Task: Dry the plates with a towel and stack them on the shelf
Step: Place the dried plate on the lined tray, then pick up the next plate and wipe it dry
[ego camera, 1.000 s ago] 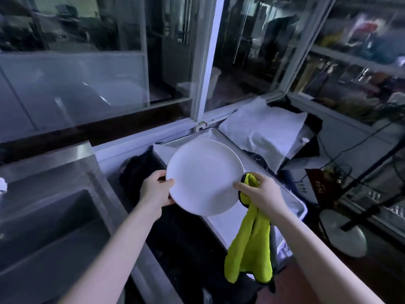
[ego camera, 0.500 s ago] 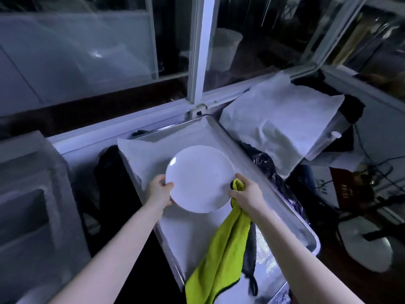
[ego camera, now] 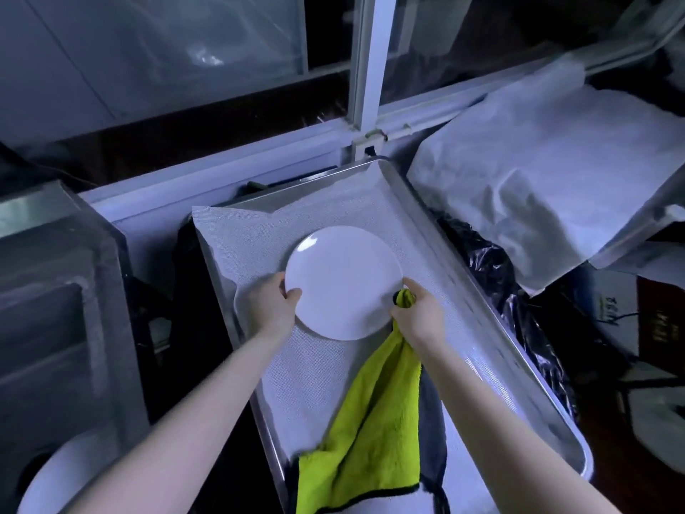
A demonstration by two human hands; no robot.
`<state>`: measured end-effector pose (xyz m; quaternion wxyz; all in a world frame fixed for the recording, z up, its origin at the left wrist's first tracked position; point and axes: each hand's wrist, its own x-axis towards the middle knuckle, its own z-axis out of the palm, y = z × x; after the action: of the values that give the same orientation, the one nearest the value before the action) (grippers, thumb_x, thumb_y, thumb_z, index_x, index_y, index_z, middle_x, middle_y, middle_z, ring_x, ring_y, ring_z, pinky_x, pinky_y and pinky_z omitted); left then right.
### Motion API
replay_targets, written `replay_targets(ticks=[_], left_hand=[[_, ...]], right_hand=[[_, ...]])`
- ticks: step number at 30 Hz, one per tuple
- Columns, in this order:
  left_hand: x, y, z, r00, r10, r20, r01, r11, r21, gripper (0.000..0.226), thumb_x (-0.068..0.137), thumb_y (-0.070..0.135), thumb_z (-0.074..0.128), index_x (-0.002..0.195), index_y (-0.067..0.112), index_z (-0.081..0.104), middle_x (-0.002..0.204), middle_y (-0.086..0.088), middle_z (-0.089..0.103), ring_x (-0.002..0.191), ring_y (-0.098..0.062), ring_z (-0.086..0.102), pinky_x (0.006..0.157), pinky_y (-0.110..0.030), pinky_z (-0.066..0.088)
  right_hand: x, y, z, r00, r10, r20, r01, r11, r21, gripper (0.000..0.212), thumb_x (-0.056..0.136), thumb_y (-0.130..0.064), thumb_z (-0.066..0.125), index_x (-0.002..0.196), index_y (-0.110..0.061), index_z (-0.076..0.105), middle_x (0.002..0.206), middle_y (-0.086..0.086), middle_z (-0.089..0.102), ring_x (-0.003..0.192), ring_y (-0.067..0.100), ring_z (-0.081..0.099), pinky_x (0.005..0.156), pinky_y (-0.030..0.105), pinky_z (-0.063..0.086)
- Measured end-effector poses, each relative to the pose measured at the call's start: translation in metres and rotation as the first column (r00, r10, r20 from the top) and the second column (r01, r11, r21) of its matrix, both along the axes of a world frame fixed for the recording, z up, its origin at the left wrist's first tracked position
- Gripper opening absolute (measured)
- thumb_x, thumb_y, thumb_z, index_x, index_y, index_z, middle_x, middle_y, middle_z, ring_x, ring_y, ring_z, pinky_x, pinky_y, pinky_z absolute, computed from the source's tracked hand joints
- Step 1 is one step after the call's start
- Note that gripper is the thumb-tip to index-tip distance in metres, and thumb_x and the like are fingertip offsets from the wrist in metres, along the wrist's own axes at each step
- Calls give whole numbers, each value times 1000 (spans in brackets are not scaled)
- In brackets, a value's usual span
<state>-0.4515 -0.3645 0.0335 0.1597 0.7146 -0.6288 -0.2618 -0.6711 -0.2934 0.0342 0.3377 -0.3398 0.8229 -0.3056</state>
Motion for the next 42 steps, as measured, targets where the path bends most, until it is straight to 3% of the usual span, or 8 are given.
replay_targets(ticks=[3,7,13,16,22,27,32,42], left_hand=[[2,8,9,993,27,-115,-28,1000,-3,20,87,23,74,102,11,70,81,-1,68,82,-22,63,72,-28,40],[27,29,33,931,72,-359,-66,997,30,42,89,19,74,129,15,64,91,1,69,85,-16,63,82,-25,46],[119,81,62,853,95,-514,-165,982,-93,25,91,9,71,101,32,68,81,-2,71,73,-17,70,76,-41,58],[185,113,60,843,202,-498,-290,951,-105,20,93,11,68,103,28,71,86,-1,73,77,-14,70,75,-36,56],[321,177,22,785,462,-413,-506,863,4,20,95,16,67,99,36,67,84,17,72,75,-2,68,73,-25,50],[401,209,-27,738,598,-314,-565,801,198,15,95,22,65,110,25,67,92,-3,74,82,-20,70,68,-33,54],[446,226,-78,718,642,-270,-546,759,354,24,94,21,68,118,20,64,86,7,61,72,-6,56,58,-18,38],[486,218,-157,781,602,-164,-460,734,499,55,90,20,66,142,18,50,133,-13,54,118,-32,56,95,-46,52]], right_hand=[[12,9,14,995,-27,-97,23,999,-47,57,84,-21,66,138,-24,49,122,8,57,106,27,59,84,31,45],[54,18,43,984,137,-114,-157,970,-188,47,82,-19,70,126,-26,59,110,2,58,88,9,47,71,16,29],[162,22,92,851,520,-70,-517,809,-279,38,79,-25,75,114,-30,65,97,-5,62,89,11,56,81,21,41],[222,26,105,747,661,-67,-650,707,-277,38,77,-27,77,114,-31,66,87,-15,60,82,3,51,76,18,39],[334,44,86,520,850,-83,-853,511,-110,39,77,-22,77,115,-21,68,112,1,67,104,19,61,88,28,46],[414,48,45,483,876,-21,-873,483,61,43,78,-28,78,118,-20,66,113,4,68,107,23,61,91,34,49],[484,48,-9,442,897,-26,-858,431,280,44,81,-33,74,119,-13,64,115,11,67,110,30,59,85,32,46],[526,36,-117,458,889,-33,-748,405,526,39,84,-24,67,120,-10,61,116,14,63,104,34,61,80,34,51]])
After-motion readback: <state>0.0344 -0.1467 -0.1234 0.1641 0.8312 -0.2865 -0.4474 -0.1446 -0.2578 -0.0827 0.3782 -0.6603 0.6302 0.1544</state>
